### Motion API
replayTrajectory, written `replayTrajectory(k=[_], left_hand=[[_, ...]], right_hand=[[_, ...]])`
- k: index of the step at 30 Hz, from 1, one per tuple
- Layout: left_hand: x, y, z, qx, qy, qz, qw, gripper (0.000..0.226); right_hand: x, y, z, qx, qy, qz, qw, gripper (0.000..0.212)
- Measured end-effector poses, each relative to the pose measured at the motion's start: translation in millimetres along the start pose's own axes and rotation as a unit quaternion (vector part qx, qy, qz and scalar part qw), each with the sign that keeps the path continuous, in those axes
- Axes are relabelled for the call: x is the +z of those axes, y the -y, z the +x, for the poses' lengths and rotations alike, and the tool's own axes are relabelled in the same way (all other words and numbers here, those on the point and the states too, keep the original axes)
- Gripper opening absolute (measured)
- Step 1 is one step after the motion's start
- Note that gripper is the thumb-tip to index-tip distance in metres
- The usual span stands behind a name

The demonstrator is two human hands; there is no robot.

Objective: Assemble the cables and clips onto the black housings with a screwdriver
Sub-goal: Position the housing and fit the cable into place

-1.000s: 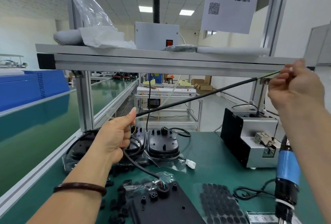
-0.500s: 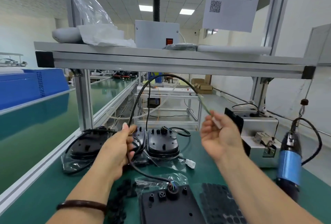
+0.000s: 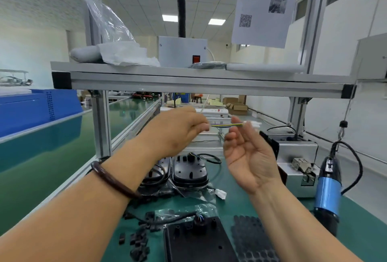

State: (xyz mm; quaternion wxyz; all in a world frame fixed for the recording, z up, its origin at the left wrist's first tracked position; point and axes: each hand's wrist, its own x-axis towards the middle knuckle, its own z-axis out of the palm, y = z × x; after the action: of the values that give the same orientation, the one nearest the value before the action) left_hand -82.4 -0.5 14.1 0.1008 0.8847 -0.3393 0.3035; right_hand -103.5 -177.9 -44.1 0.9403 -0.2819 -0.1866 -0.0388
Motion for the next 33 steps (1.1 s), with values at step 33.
replayTrajectory(k=[33], left_hand=[[41.7, 8.3, -54.3, -0.296, -0.277, -0.291, 0.867, 0.024]], right_hand=[[6.6, 29.2, -5.5, 0.003, -0.192, -0.204, 0.960, 0.028]])
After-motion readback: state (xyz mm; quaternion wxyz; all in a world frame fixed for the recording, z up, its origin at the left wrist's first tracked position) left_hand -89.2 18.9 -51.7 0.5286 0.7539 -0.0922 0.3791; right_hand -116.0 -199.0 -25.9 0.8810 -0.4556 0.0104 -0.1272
